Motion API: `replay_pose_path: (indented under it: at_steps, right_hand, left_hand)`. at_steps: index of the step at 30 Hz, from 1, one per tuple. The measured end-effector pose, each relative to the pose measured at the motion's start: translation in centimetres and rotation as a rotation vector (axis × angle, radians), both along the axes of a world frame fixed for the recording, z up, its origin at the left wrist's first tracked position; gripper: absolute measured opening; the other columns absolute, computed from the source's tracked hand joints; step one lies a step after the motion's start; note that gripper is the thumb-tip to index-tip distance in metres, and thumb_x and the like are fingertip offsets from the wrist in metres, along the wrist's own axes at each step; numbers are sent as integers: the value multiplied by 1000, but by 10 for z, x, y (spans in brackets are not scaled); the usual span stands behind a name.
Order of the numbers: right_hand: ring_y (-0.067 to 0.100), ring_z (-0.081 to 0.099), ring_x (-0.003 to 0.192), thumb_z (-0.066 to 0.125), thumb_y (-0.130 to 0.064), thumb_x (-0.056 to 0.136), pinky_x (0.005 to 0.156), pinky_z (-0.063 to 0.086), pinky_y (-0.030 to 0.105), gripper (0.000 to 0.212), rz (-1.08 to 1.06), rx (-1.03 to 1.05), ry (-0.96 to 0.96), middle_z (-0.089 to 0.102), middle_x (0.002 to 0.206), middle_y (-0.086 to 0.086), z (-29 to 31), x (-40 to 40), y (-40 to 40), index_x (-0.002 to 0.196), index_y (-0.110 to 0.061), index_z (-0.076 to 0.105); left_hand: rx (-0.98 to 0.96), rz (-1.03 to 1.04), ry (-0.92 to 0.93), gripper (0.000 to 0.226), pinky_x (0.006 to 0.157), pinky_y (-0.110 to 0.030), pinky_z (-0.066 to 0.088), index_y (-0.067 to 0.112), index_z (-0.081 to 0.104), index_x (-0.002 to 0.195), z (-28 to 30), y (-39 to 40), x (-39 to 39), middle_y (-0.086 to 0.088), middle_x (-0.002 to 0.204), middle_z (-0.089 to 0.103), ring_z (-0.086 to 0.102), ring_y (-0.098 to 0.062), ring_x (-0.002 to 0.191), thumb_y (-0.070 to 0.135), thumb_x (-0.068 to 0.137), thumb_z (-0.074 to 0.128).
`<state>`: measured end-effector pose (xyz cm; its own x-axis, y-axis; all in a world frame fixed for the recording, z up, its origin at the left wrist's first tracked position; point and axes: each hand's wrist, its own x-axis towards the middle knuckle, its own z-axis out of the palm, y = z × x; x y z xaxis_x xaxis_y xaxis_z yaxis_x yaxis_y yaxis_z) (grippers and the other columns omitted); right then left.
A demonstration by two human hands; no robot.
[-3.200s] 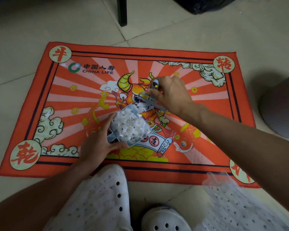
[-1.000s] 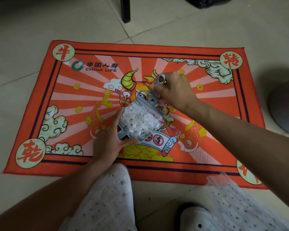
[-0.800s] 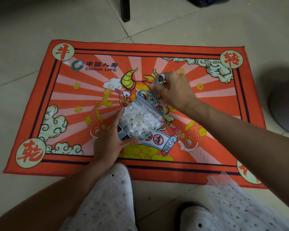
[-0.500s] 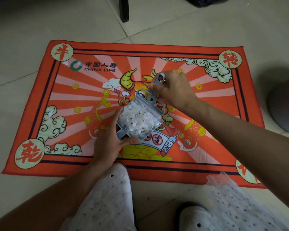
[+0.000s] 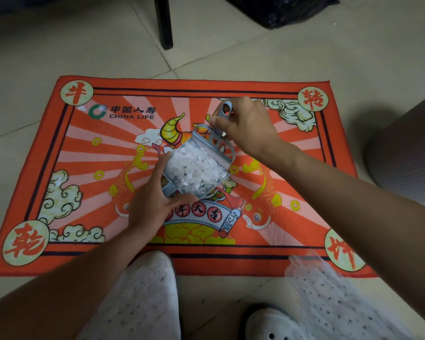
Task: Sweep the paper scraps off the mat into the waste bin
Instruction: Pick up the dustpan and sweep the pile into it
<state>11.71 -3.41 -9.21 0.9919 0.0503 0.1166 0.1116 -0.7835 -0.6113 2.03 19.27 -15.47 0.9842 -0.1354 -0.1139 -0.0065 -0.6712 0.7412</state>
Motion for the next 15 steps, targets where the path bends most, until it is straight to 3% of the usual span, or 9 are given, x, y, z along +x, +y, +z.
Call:
replay_pose_path:
  at_steps: [3, 8, 12, 15]
  right_hand:
    - [28, 58, 75, 61, -43, 84, 69, 45, 33, 30, -21, -5, -21, 64, 74, 6, 11, 3, -11, 86, -14, 69]
    - [27, 58, 76, 62, -40, 84, 64, 39, 29, 25, -71, -40, -41, 64, 72, 4, 37, 1, -37, 85, -16, 70]
    - [28, 55, 73, 63, -34, 86, 64, 40, 31, 22, -80, -71, -57, 61, 68, 3, 70, -4, -58, 82, -14, 70]
    - [31, 59, 80, 63, -33, 85, 72, 46, 36, 20, -100, -87, -83, 67, 78, 7, 95, -6, -74, 84, -15, 70]
  left_hand:
    - [-17, -10, -14, 110, 66, -46, 57, 44, 23, 149, 11, -11, 7, 1, 135, 59, 66, -21, 94, 81, 56, 67]
    - [-78, -56, -32, 105, 59, -14, 47, 38, 27, 150, 33, -38, 15, 22, 124, 50, 59, -7, 92, 65, 60, 74]
    - [-132, -80, 2, 108, 66, -41, 59, 48, 25, 147, 55, -55, 22, 18, 122, 57, 68, -13, 90, 81, 54, 70]
    - [-104, -103, 6, 107, 57, -43, 55, 57, 18, 146, 74, -70, 28, 2, 109, 66, 69, -22, 77, 86, 54, 65]
